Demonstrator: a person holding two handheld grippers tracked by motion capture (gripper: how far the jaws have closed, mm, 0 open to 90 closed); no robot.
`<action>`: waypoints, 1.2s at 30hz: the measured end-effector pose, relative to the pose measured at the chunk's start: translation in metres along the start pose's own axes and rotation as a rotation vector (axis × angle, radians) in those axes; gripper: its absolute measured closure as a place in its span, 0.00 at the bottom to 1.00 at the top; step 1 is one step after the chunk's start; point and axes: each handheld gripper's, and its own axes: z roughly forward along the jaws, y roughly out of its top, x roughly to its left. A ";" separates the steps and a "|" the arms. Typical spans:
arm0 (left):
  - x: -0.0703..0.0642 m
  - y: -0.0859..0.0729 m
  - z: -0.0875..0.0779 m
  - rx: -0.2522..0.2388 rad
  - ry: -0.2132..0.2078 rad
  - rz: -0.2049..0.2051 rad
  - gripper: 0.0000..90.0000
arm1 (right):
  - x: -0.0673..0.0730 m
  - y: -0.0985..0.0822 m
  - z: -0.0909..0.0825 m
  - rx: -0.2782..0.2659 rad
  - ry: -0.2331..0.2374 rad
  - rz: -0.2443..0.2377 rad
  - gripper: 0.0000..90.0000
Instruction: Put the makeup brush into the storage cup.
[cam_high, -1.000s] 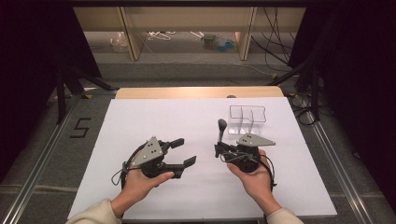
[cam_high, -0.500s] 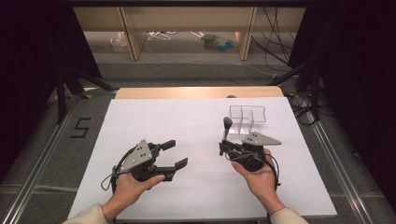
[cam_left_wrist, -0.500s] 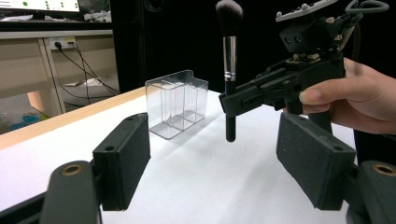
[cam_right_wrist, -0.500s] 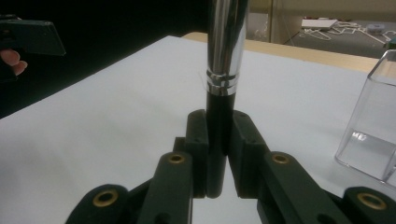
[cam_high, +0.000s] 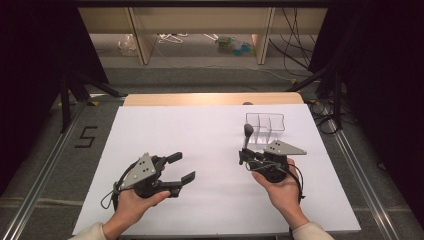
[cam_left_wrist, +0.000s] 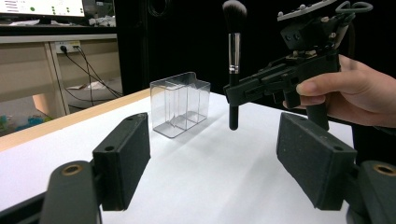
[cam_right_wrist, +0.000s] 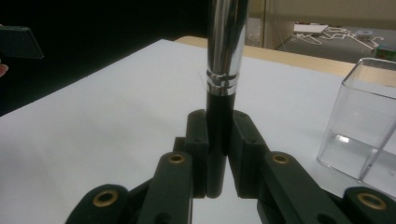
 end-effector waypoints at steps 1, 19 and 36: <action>0.001 0.000 -0.001 -0.001 -0.001 0.008 0.29 | -0.001 0.000 -0.001 0.001 0.000 0.001 0.88; 0.004 -0.006 -0.026 -0.009 0.024 0.000 0.28 | -0.010 0.001 -0.008 -0.010 -0.038 -0.009 0.88; 0.007 -0.010 -0.042 -0.010 0.042 0.002 0.28 | -0.018 0.003 -0.015 -0.020 -0.077 -0.005 0.88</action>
